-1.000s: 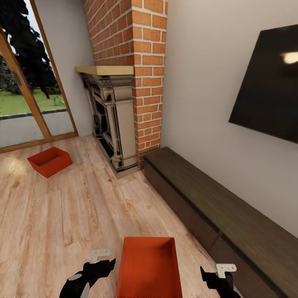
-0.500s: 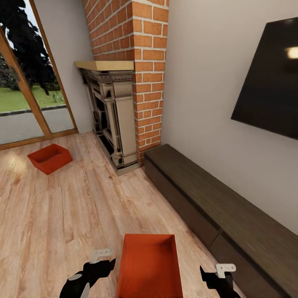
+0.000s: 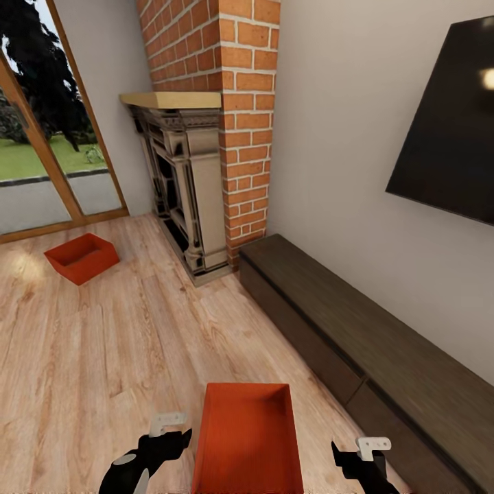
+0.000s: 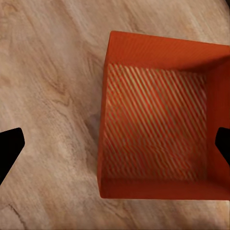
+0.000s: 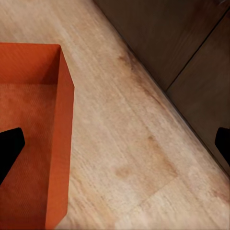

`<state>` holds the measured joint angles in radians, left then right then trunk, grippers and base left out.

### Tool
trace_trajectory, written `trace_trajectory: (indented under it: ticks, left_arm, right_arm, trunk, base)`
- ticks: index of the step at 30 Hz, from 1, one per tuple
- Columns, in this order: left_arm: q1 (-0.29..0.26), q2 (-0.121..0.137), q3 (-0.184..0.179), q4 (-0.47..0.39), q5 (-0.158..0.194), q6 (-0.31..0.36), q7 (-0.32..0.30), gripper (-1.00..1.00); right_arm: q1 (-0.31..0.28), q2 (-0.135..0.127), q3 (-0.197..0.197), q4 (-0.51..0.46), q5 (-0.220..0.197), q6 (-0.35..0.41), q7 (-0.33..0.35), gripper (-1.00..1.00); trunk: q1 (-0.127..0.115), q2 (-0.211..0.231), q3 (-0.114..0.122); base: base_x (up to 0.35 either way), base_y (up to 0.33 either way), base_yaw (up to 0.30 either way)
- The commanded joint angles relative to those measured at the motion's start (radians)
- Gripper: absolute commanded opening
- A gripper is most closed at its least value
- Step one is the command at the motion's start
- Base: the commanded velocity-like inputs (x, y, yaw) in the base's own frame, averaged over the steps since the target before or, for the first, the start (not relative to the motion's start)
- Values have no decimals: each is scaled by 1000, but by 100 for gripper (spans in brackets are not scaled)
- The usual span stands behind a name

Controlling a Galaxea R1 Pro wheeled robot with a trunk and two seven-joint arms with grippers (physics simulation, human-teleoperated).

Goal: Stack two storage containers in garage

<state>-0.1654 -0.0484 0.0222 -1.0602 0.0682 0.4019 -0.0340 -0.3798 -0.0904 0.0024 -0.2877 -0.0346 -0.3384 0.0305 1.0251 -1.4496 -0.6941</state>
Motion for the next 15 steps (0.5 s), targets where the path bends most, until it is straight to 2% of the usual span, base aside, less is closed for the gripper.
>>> trace_trajectory:
  ticks: [1,15]
  left_arm:
    - [0,-1,2,-1,7,6,-3,100]
    - [0,-2,2,0,7,6,-3,100]
  right_arm:
    - [-1,0,0,1,-4,-3,3,100]
    - [-1,0,1,1,-4,-3,6,100]
  trunk:
    - [0,0,-2]
    - [0,0,-25]
  base:
    - [0,0,0]
    - [0,0,-10]
